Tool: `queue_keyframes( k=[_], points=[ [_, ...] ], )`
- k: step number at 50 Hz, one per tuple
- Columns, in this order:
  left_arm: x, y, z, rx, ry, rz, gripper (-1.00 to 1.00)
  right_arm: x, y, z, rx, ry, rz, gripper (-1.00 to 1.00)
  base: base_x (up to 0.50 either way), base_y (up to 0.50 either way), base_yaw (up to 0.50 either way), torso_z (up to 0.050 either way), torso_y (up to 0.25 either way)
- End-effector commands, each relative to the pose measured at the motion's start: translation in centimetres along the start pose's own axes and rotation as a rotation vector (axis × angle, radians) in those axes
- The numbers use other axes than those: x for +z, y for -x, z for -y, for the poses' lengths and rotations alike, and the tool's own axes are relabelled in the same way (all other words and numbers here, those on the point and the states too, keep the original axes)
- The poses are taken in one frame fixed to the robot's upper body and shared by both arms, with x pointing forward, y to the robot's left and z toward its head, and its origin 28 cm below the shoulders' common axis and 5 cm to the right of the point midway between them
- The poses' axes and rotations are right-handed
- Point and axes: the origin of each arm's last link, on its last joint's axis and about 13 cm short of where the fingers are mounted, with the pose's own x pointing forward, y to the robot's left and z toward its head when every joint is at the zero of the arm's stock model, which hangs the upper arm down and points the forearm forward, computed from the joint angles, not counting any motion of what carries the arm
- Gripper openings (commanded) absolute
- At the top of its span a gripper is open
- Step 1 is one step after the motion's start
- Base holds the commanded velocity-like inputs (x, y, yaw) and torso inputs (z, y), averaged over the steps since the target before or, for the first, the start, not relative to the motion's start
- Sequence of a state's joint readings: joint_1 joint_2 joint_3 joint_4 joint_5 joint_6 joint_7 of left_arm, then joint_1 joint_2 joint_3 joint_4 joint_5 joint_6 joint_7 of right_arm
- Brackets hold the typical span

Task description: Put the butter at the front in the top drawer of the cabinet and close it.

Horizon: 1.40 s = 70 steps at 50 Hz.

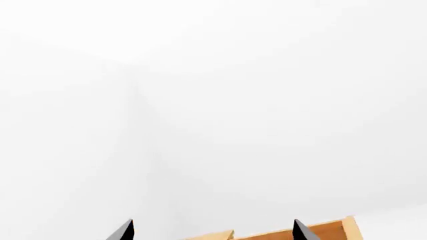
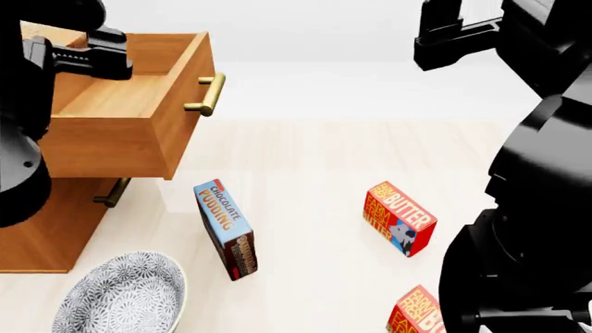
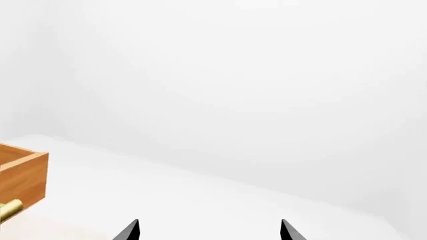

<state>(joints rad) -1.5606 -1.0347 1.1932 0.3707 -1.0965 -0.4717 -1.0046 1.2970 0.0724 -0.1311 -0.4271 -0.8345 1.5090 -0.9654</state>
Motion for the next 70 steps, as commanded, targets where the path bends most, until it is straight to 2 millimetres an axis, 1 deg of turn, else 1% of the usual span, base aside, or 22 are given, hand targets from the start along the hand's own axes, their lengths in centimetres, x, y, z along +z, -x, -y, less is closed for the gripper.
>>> queue_keyframes(
  k=[1, 7, 10, 13, 17, 20, 24, 28, 36, 43, 53, 58, 70],
  points=[
    [-1.7, 4.2, -1.4, 0.086, 0.029, 0.050, 1.00, 0.1, 0.6, 1.4, 0.069, 0.159, -0.067, 1.00, 0.00, 0.00, 0.00, 0.000, 0.000],
    [-1.9, 4.2, -1.5, 0.087, 0.037, 0.057, 1.00, 0.9, 1.3, 4.0, 0.254, 0.315, -0.206, 1.00, 0.00, 0.00, 0.00, 0.000, 0.000],
    [-1.9, 4.3, -1.7, 0.088, 0.040, 0.065, 1.00, 1.6, 1.3, 5.2, 0.352, 0.330, -0.300, 1.00, 0.00, 0.00, 0.00, 0.000, 0.000],
    [-2.0, 4.4, -2.0, 0.084, 0.050, 0.072, 1.00, 2.1, 0.5, 6.6, 0.433, 0.282, -0.417, 1.00, 0.00, 0.00, 0.00, 0.000, 0.000],
    [-2.1, 4.3, -2.1, 0.085, 0.057, 0.071, 1.00, 2.8, -1.0, 8.2, 0.445, 0.164, -0.494, 1.00, 0.00, 0.00, 0.00, 0.000, 0.000],
    [-2.2, 4.3, -2.2, 0.087, 0.062, 0.065, 1.00, 3.0, -1.8, 8.9, 0.432, 0.125, -0.567, 1.00, 0.00, 0.00, 0.00, 0.000, 0.000],
    [-2.2, 4.2, -2.2, 0.091, 0.073, 0.065, 1.00, 2.6, -2.9, 9.5, 0.410, 0.098, -0.651, 1.00, 0.00, 0.00, 0.00, 0.000, 0.000],
    [-2.3, 4.0, -2.0, 0.086, 0.086, 0.069, 1.00, 1.6, -4.0, 9.8, 0.390, 0.074, -0.718, 1.00, 0.00, 0.00, 0.00, 0.000, 0.000],
    [-2.5, 3.8, -1.7, 0.072, 0.086, 0.068, 1.00, -1.9, -6.1, 9.3, 0.363, 0.039, -0.821, 1.00, 0.00, 0.00, 0.00, 0.000, 0.000],
    [-2.6, 3.9, -1.6, 0.062, 0.090, 0.064, 1.00, -3.7, -8.4, 8.8, 0.322, 0.050, -0.896, 1.00, 0.00, 0.00, 0.00, 0.000, 0.000],
    [-3.2, 4.1, -1.0, 0.052, 0.102, 0.058, 1.00, -6.9, -11.3, 7.4, 0.367, 0.051, -0.956, 1.00, 0.00, 0.00, 0.00, 0.000, 0.000],
    [-3.5, 4.2, -0.8, 0.052, 0.113, 0.054, 1.00, -7.8, -11.8, 6.4, 0.393, 0.057, -0.960, 1.00, 0.00, 0.00, 0.00, 0.000, 0.000],
    [-3.9, 4.3, -0.5, 0.050, 0.126, 0.041, 1.00, -9.1, -12.3, 4.7, 0.431, 0.080, -0.967, 1.00, 0.00, 0.00, 0.00, 0.000, 0.000]
  ],
)
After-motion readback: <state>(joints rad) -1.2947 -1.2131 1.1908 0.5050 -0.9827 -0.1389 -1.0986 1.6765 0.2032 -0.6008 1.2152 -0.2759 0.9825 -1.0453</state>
